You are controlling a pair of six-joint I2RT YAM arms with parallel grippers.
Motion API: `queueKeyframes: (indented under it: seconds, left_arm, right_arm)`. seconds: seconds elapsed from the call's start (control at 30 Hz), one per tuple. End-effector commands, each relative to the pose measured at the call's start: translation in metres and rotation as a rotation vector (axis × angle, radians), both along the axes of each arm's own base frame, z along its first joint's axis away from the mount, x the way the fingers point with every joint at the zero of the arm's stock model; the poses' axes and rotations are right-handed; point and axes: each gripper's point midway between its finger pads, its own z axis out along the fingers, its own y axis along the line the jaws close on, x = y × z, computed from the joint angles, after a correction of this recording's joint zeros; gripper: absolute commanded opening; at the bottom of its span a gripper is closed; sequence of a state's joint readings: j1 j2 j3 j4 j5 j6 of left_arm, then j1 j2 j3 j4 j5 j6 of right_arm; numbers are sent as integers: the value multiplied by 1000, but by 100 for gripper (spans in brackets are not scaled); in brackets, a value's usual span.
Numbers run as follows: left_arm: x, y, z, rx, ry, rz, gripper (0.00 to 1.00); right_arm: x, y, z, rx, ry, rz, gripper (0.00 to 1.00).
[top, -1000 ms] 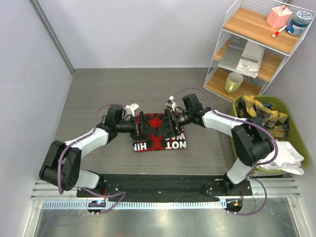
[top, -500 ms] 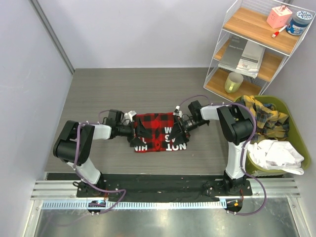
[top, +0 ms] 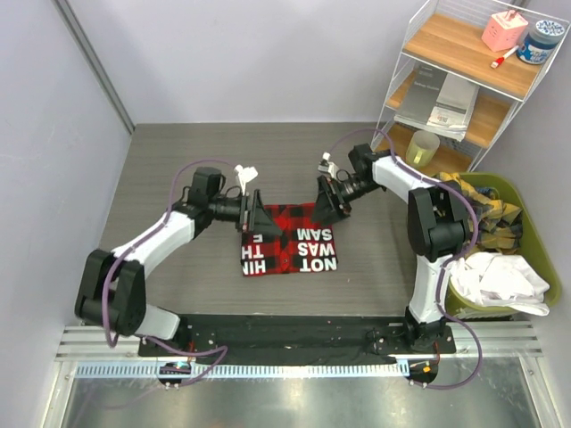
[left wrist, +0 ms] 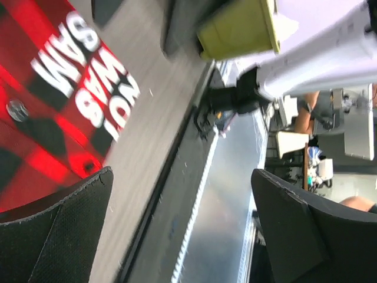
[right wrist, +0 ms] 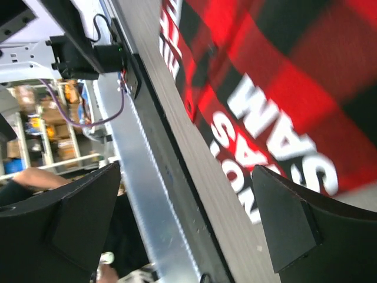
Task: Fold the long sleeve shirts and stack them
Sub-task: Fold the shirt
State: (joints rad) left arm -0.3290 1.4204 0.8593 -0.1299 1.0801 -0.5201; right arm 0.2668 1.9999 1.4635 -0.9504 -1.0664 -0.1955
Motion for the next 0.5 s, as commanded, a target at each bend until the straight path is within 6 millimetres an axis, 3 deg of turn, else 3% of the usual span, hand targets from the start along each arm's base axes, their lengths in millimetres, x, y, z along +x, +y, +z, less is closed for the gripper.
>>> queueKeyframes:
  seconds: [0.0, 0.03, 0.1, 0.13, 0.17, 0.23, 0.27, 0.33, 0.47]
  left_arm:
    - [49, -8, -34, 25, 49, 95, 100]
    - [62, -5, -52, 50, 77, 132, 100]
    - [84, -1, -66, 57, 91, 185, 100]
    - [96, 11, -75, 69, 126, 237, 100]
    - [103, 19, -102, 104, 190, 274, 100]
    - [104, 46, -137, 201, 288, 350, 100]
    - [100, 52, -150, 239, 325, 360, 100]
    - [78, 51, -156, 278, 371, 316, 100]
    - [36, 25, -128, 309, 247, 142, 100]
  right_arm:
    - [28, 30, 3, 14, -56, -6, 100]
    - [34, 32, -12, 4, -24, -11, 100]
    - [50, 33, -25, -13, -48, -15, 100]
    - [54, 28, -46, -53, -35, -18, 100]
    - [64, 22, -53, -66, -59, -25, 100]
    - [67, 12, -84, -136, -42, -26, 98]
    - [70, 9, -90, -157, -60, -11, 97]
    - [78, 5, -106, -221, -83, 9, 94]
    - [98, 15, -111, -285, -166, 29, 93]
